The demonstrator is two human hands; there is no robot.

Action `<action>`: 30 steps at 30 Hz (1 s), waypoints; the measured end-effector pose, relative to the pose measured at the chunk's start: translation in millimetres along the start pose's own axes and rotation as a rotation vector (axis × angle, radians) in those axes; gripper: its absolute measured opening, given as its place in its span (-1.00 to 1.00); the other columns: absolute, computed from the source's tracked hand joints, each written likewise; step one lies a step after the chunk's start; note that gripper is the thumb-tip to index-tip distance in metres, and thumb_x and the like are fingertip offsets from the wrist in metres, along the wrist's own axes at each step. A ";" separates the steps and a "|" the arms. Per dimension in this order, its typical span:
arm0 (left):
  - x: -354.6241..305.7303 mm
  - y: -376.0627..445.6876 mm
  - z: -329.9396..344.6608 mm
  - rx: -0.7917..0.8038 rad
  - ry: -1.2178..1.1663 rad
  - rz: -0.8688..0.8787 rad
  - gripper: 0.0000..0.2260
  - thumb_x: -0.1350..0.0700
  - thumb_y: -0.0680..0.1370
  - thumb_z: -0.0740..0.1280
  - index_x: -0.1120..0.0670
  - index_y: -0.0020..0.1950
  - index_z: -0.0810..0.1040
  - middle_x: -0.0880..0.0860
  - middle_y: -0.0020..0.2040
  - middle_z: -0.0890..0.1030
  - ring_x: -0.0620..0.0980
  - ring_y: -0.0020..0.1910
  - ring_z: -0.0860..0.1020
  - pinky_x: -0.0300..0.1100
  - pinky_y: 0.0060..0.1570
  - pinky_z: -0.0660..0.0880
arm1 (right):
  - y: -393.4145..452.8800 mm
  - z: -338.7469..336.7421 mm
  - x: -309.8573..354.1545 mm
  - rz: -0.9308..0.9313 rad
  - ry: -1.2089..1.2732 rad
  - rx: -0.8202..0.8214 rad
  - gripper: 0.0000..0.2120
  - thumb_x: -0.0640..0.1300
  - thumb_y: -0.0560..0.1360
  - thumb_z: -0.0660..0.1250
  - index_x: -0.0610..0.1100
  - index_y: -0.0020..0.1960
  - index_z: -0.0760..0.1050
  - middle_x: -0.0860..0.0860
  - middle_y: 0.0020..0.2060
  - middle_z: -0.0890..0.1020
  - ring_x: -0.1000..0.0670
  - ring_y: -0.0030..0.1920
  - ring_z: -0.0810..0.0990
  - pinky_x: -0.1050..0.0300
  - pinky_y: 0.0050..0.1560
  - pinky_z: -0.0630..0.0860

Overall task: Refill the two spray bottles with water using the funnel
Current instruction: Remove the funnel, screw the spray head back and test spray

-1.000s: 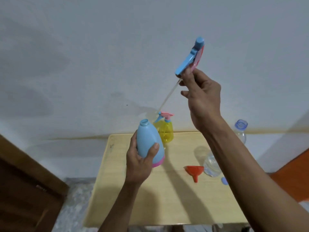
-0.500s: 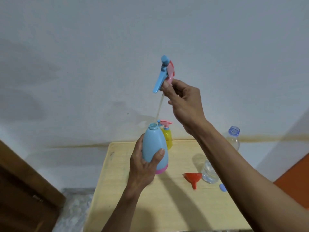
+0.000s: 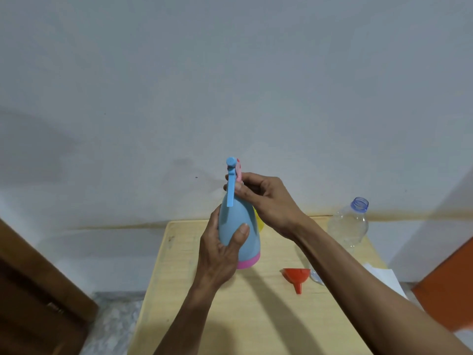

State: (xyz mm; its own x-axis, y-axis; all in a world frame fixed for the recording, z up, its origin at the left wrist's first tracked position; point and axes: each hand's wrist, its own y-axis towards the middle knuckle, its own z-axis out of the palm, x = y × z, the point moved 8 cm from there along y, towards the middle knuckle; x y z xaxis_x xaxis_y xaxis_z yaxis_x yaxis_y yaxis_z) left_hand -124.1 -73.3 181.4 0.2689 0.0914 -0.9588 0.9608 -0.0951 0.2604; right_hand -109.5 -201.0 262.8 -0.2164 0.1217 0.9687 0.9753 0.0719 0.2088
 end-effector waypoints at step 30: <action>-4.2 14.9 -15.3 -0.001 0.030 0.022 -0.40 -0.36 0.39 0.27 -0.14 0.38 0.43 -0.16 0.18 0.60 -0.16 0.10 0.60 -0.25 -0.08 0.60 | 10.9 12.2 -2.1 0.006 -0.019 -0.056 -0.70 0.11 0.61 0.31 -0.08 0.13 0.65 -0.07 -0.02 0.69 -0.08 -0.01 0.63 -0.07 0.13 0.58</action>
State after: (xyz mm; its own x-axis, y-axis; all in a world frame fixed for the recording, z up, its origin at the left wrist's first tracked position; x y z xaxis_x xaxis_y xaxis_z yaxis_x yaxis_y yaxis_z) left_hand -109.8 -60.0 191.1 0.2917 0.1189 -0.9491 0.9547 -0.0967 0.2813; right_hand -98.9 -188.4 261.4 -0.2111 0.1412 0.9672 0.9774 0.0161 0.2110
